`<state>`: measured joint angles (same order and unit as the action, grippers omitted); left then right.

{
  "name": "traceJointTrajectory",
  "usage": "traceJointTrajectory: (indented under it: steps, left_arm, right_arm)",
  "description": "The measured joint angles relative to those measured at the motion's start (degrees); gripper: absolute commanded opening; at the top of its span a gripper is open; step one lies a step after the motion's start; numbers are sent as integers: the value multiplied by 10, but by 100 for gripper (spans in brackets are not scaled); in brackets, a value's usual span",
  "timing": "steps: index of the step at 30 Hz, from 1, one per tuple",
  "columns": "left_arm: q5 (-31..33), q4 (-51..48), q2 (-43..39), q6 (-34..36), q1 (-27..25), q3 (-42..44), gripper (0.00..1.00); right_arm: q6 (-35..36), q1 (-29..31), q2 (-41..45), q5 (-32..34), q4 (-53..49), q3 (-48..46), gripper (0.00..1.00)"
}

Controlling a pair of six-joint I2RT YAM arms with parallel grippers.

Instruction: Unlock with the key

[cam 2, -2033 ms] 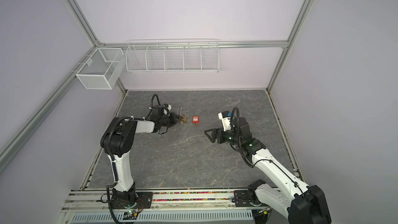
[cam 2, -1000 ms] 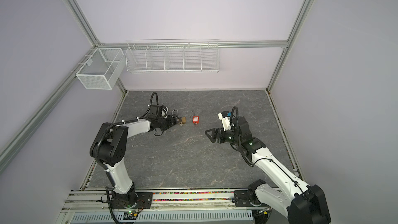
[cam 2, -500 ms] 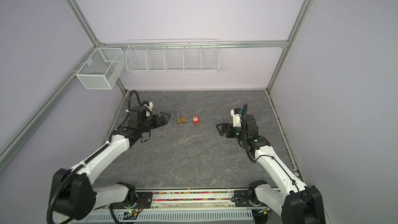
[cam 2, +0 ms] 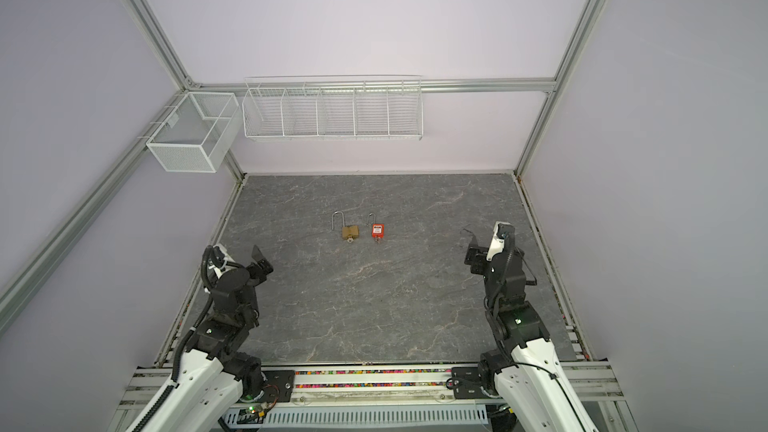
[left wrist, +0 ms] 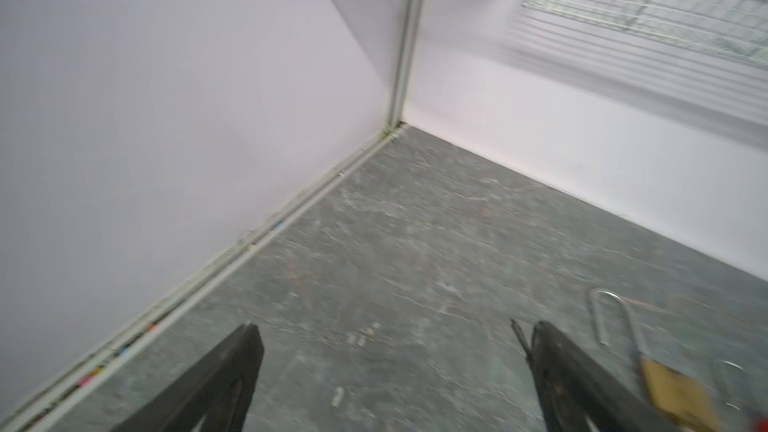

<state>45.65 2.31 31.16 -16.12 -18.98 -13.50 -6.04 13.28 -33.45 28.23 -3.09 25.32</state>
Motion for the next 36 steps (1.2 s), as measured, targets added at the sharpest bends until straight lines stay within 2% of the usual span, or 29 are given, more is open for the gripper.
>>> traceJointTrajectory:
  steps: [3, 5, 10, 12, 15, 18, 21, 24, 36]
  left_arm:
    - [25, 126, 46, 45, 29, 97, 99]
    - [12, 159, 105, 45, 72, 107, 99]
    - [-55, 235, 303, 23, 144, 10, 99]
    - [-90, 291, 386, 30, 148, -35, 99]
    - [-128, 324, 462, 47, 149, -87, 99]
    - [-175, 409, 515, 71, 152, -82, 99]
    - [-207, 464, 565, 92, 152, -71, 99]
    - [-227, 443, 565, 98, 152, -76, 99]
    - [-247, 487, 573, 122, 151, -79, 99]
  right_arm:
    - [12, -8, -30, 21, 76, -77, 88]
    - [18, -9, -86, 21, 138, -117, 88]
    - [42, -10, -248, 19, 283, -154, 89]
    - [57, -10, -306, 12, 367, -152, 89]
    - [83, -29, -402, -18, 487, -144, 89]
    - [98, -47, -490, -47, 557, -120, 89]
    - [92, -89, -534, -105, 553, -79, 88]
    - [80, -132, -546, -156, 537, -38, 88]
    - [76, -128, -543, -193, 520, -31, 88]
